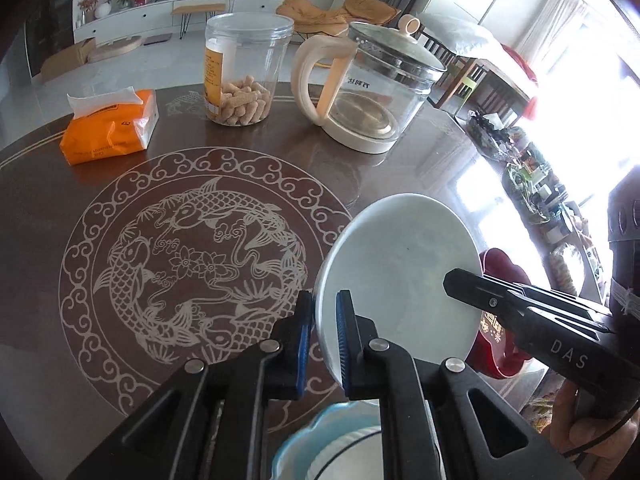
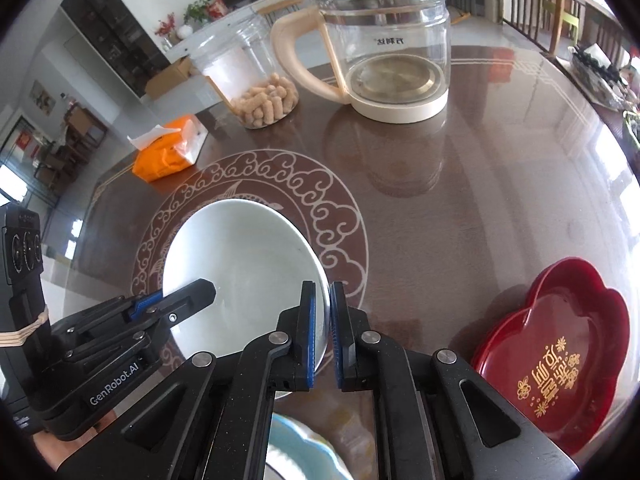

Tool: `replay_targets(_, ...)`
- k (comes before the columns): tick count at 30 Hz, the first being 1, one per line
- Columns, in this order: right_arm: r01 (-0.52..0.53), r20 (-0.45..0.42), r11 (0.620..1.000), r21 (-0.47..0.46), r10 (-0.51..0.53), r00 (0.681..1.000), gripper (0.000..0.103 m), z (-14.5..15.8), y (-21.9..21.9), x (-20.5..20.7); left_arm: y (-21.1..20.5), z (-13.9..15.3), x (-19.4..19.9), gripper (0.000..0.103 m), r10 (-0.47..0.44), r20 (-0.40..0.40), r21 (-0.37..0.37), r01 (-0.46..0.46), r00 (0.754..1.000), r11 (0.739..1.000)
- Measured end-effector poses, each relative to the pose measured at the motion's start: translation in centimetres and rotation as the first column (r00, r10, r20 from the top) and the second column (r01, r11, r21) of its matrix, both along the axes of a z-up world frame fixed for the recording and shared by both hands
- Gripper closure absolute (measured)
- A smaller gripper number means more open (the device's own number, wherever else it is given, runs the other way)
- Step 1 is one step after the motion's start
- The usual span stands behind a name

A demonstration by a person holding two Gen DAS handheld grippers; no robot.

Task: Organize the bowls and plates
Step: 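Carry the lettered bowl over the nested bowls and lower it inside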

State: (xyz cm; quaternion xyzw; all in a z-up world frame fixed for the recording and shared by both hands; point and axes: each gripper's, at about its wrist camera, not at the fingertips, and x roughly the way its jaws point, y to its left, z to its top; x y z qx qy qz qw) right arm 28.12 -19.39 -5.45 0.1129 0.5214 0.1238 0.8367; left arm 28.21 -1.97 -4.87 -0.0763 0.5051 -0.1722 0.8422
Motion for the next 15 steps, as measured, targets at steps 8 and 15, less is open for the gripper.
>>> replay_targets(8, -0.020, -0.007, 0.999, 0.045, 0.021, 1.000, 0.093, 4.1, 0.4, -9.1, 0.9, 2.6, -9.4, 0.091, -0.057, 0.000, -0.001, 0.057, 0.998, 0.998)
replay_targets(15, -0.007, -0.100, 0.998, 0.055, 0.012, 0.995, 0.092, 1.1, 1.0, -13.3, 1.4, -0.5, -13.3, 0.091, -0.067, -0.059, 0.013, 0.068, 0.996, 0.998)
